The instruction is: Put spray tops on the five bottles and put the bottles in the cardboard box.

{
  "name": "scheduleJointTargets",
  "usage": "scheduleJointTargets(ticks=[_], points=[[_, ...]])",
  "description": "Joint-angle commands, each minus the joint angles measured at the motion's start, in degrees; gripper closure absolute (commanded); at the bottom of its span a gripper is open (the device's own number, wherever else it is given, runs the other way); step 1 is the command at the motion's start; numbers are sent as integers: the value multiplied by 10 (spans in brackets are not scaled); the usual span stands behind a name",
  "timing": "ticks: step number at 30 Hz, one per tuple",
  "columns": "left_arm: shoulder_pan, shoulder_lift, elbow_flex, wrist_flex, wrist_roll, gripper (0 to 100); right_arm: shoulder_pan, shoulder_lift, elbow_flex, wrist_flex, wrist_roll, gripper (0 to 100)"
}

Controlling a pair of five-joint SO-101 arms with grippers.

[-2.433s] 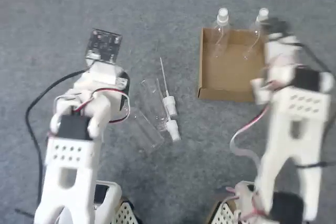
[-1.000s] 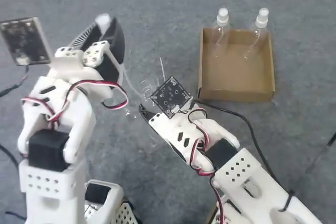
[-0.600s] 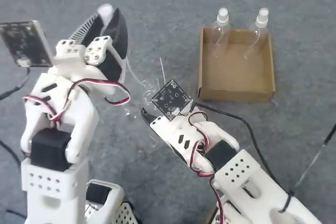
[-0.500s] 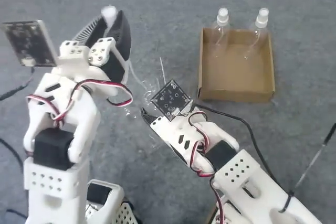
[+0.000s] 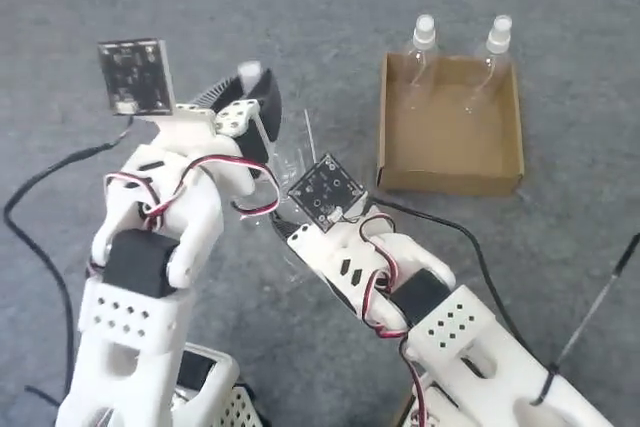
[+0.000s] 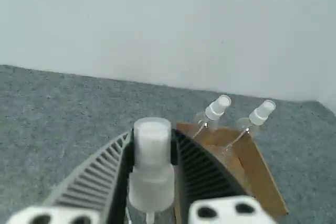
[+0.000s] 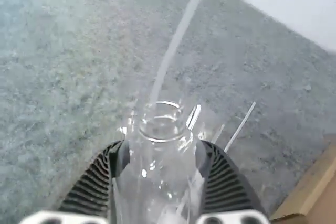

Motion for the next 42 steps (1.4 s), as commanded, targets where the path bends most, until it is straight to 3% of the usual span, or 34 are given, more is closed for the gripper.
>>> scheduleJointTargets(ticks=[1,8,11,21,28,36,42], points=[[2,-2,20,-17,-49,988,-1,-40,8,-34,-4,992],[2,-3,65,-17,-61,988,36,-68,70,-202,-11,993],[4,-3,70,-16,-61,988,49,-67,90,-252,-58,993],[40,-84,61,53,-62,984,45,-46,94,-256,-76,993],[40,-98,57,79,-66,878,45,-45,95,-255,-76,993],[-59,-93,-25,76,-99,874,45,-47,109,-255,-76,993],[-59,-20,2,56,-118,877,45,-47,109,-255,-76,993]])
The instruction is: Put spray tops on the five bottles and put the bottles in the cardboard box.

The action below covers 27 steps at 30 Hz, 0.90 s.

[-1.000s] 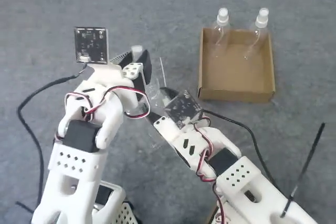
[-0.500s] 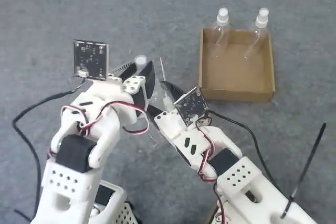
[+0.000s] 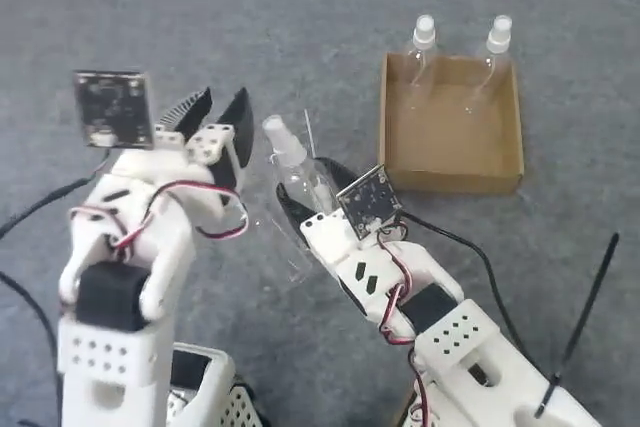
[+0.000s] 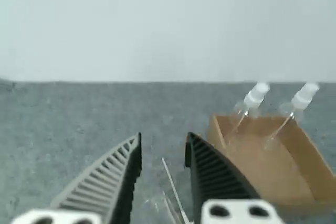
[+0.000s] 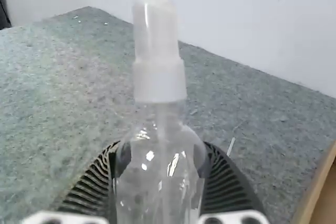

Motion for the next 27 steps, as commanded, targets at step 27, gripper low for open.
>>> scheduleJointTargets(ticks=[27], points=[[-47,-84,143,-25,-46,873,60,-4,-103,73,-10,993]])
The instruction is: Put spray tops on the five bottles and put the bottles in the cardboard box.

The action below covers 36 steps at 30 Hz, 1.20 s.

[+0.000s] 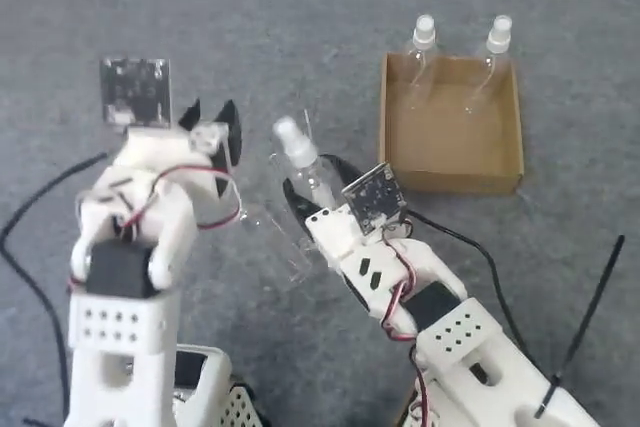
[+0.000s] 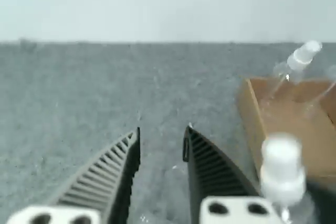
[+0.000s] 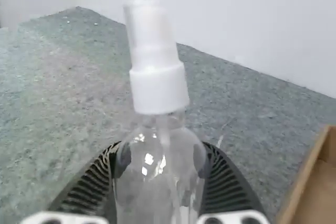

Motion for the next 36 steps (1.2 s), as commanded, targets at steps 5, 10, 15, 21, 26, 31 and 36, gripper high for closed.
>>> scheduleJointTargets(ticks=[5,10,15,21,26,31,36], points=[[38,-207,218,-39,-58,873,41,0,-192,130,-10,993],[74,-265,290,-38,-62,861,41,86,-288,174,-10,993],[122,-308,327,-37,-58,800,37,181,-360,196,-10,993],[135,-358,357,-38,-58,796,36,214,-416,259,-10,993],[135,-405,384,-41,-58,796,36,214,-419,302,-8,993],[135,-452,401,-38,-57,797,37,214,-419,308,-10,993],[135,-484,413,-37,-57,797,37,213,-424,307,-10,993]])
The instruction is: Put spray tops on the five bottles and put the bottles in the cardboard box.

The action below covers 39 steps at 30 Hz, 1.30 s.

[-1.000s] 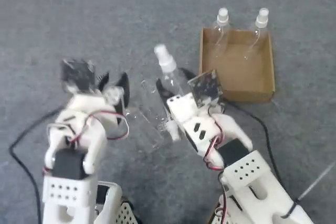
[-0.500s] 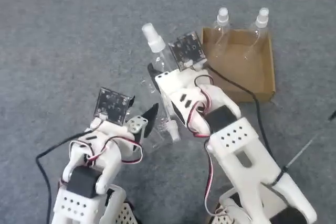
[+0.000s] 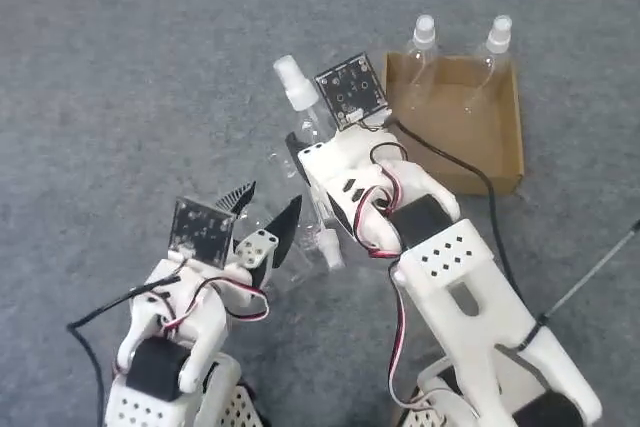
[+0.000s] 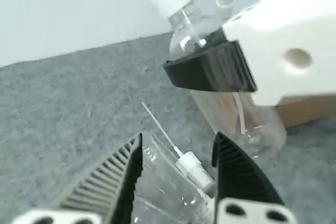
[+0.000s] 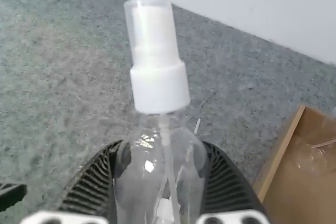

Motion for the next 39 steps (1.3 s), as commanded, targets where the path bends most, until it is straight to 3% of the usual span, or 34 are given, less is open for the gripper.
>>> scheduleJointTargets(ticks=[1,9,13,21,27,32,39], points=[[2,-27,-2,-16,1,797,4,-7,-49,1,-6,993],[2,-34,-5,-4,4,791,4,-44,-85,67,-6,993],[2,-34,-8,-4,51,719,4,-68,-90,102,-7,993],[2,-34,-30,-1,72,654,-20,-68,-90,80,-7,993],[2,-33,-27,-5,72,654,-42,-75,-90,70,-27,993],[2,-33,-26,-8,72,655,-84,-96,-103,115,-35,993],[2,-33,-17,-9,69,655,-85,-182,-114,196,-33,993]])
